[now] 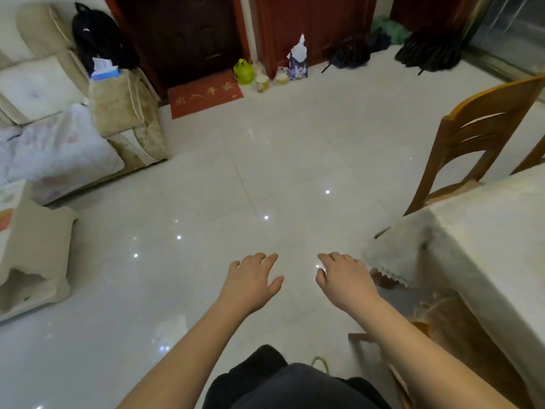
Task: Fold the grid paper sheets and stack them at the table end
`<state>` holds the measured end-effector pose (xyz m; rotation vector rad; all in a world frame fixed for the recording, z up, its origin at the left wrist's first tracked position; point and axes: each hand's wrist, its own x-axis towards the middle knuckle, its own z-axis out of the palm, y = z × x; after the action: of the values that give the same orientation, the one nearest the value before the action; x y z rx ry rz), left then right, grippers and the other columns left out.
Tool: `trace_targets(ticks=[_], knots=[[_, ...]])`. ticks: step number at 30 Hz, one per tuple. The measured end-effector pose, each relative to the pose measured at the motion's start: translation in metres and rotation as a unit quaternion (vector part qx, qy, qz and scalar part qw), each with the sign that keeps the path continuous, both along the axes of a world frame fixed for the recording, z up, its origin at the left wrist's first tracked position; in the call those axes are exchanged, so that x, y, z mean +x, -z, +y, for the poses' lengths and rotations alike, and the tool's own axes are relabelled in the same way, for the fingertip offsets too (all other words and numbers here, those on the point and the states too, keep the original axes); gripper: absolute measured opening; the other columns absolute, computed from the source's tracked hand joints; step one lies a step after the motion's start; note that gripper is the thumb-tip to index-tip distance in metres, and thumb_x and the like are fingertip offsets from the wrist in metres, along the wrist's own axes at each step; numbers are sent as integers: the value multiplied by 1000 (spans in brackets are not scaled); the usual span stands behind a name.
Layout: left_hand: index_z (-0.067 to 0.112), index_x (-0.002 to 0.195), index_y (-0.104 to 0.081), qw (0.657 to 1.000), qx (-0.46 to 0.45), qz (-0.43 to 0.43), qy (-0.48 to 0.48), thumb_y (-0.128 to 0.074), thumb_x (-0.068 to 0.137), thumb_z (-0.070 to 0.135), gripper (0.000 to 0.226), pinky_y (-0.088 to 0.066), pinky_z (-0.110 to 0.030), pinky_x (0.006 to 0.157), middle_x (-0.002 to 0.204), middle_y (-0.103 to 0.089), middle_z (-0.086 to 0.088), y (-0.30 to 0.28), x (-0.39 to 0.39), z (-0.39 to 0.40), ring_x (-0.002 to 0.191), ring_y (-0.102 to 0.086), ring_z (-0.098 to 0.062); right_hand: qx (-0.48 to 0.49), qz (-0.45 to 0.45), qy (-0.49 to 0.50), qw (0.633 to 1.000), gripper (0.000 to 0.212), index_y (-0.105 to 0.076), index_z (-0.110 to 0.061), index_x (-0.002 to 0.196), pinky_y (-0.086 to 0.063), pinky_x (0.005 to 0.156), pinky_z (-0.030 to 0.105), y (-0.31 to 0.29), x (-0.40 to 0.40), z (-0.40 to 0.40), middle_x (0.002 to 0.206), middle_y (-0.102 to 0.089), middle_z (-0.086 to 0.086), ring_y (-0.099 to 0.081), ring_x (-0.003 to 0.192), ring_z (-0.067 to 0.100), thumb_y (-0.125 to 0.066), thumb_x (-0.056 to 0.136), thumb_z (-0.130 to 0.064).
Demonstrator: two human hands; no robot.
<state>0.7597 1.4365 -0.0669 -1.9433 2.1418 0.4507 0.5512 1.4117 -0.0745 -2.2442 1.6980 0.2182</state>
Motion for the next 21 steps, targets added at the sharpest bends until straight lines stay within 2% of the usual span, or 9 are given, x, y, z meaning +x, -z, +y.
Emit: trace_targets(ticks=[8, 13, 21], knots=[[27, 145, -35, 998, -18, 45, 34, -36, 96, 54, 56, -37, -38, 102, 146, -42, 2, 22, 38, -137, 131, -42, -18, -4, 17, 34, 999, 44, -45, -20, 136, -39, 95, 37, 7, 32, -112, 132, -54, 3, -51, 119, 25, -32, 99, -38], [27, 144, -37, 994, -6, 61, 88, -38, 95, 54, 56, -37, -39, 102, 145, -42, 1, 26, 56, -221, 131, -42, -19, 1, 37, 66, 997, 44, -44, -19, 138, -40, 96, 38, 0, 55, -198, 134, -53, 4, -50, 119, 26, -33, 98, -35], [27, 143, -37, 979, -10, 66, 192, -37, 95, 54, 55, -35, -38, 102, 145, -43, 2, 21, 37, -353, 130, -42, -18, -4, 35, 175, 984, 44, -46, -18, 136, -42, 93, 37, -5, 41, -279, 130, -56, 5, -54, 113, 25, -31, 98, -35]])
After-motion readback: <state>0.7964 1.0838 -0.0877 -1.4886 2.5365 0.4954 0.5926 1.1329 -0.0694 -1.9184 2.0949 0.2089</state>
